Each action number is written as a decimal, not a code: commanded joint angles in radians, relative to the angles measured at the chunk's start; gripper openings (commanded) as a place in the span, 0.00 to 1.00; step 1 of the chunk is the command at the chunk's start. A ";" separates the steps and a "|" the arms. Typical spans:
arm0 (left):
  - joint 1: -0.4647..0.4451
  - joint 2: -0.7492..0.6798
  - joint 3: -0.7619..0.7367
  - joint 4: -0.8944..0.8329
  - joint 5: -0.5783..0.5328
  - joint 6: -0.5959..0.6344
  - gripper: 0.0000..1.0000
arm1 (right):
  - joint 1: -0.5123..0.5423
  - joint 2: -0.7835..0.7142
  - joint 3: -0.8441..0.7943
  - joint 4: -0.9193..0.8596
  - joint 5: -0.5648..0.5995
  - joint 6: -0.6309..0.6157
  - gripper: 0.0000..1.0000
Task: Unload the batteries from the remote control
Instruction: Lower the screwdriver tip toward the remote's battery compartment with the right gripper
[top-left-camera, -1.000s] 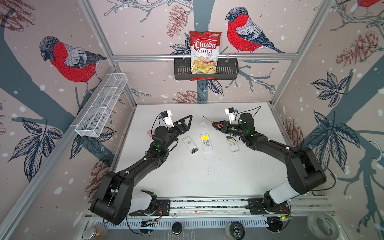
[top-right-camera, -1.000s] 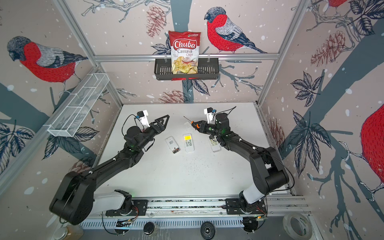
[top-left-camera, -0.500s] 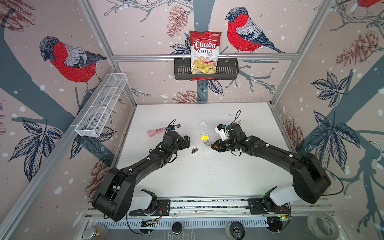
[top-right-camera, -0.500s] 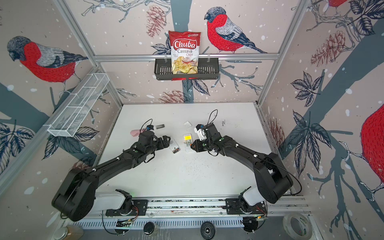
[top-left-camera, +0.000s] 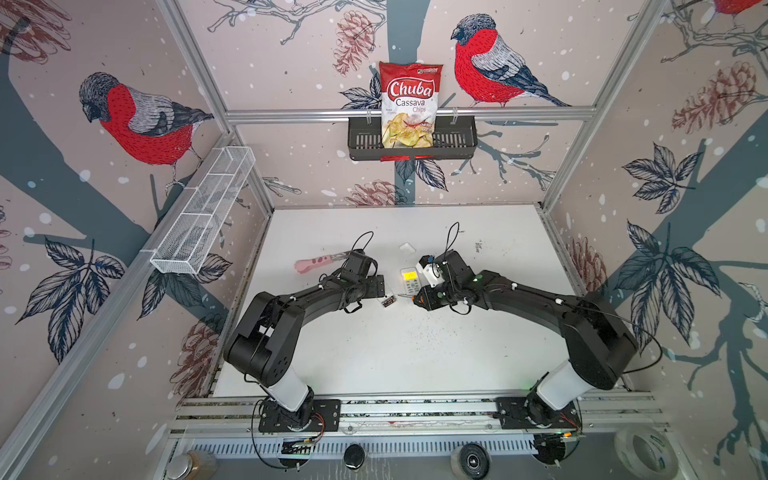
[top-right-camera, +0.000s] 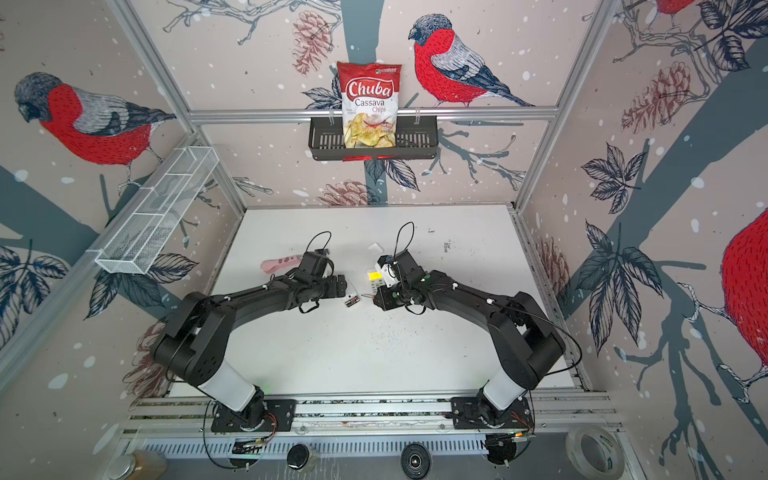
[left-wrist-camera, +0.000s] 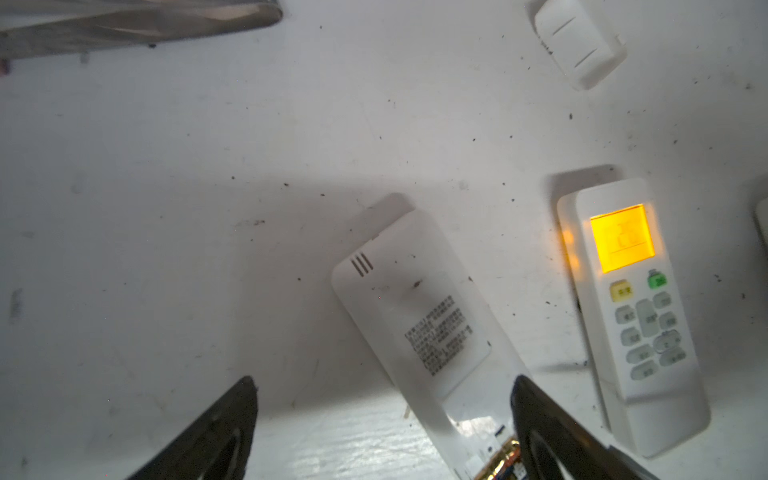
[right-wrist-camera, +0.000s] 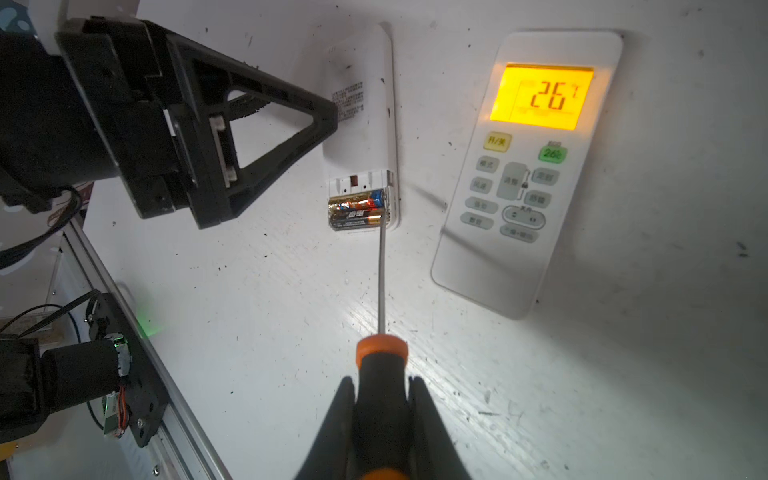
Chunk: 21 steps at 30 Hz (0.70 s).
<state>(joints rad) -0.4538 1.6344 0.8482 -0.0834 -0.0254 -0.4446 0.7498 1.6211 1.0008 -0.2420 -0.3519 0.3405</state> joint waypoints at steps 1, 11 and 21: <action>0.001 0.013 0.009 -0.020 0.010 0.016 0.95 | 0.005 0.026 0.024 0.026 0.005 -0.005 0.07; 0.004 0.054 0.005 0.017 0.046 0.012 0.93 | 0.030 0.074 0.050 0.031 -0.020 -0.013 0.06; 0.010 0.075 0.003 0.038 0.074 0.013 0.92 | 0.046 0.068 0.042 0.025 -0.024 -0.014 0.06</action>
<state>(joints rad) -0.4469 1.7004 0.8516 -0.0265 0.0128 -0.4267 0.7898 1.6974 1.0447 -0.2340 -0.3679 0.3397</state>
